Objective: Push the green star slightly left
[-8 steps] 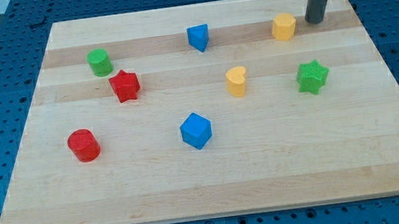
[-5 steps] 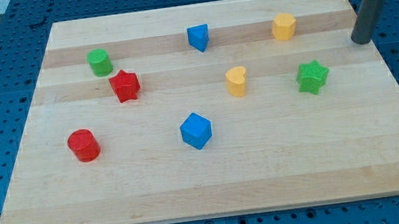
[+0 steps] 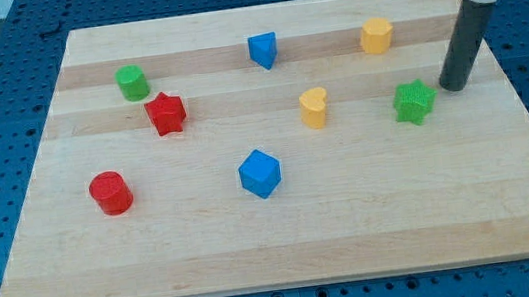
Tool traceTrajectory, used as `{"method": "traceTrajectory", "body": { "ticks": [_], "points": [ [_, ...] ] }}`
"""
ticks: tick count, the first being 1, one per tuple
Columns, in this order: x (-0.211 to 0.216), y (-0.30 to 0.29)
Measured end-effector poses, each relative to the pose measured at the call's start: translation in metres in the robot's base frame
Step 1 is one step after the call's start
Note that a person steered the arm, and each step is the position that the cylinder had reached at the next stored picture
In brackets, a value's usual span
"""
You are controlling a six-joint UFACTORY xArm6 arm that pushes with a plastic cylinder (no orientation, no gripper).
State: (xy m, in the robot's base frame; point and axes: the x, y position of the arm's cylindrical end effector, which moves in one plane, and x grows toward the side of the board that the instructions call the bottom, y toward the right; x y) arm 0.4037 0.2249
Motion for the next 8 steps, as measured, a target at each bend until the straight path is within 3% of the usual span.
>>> {"method": "traceTrajectory", "body": {
  "ticks": [2, 5, 7, 8],
  "points": [
    [0.035, 0.017],
    [0.015, -0.047],
    [0.076, -0.042],
    [0.083, -0.043]
  ]
}}
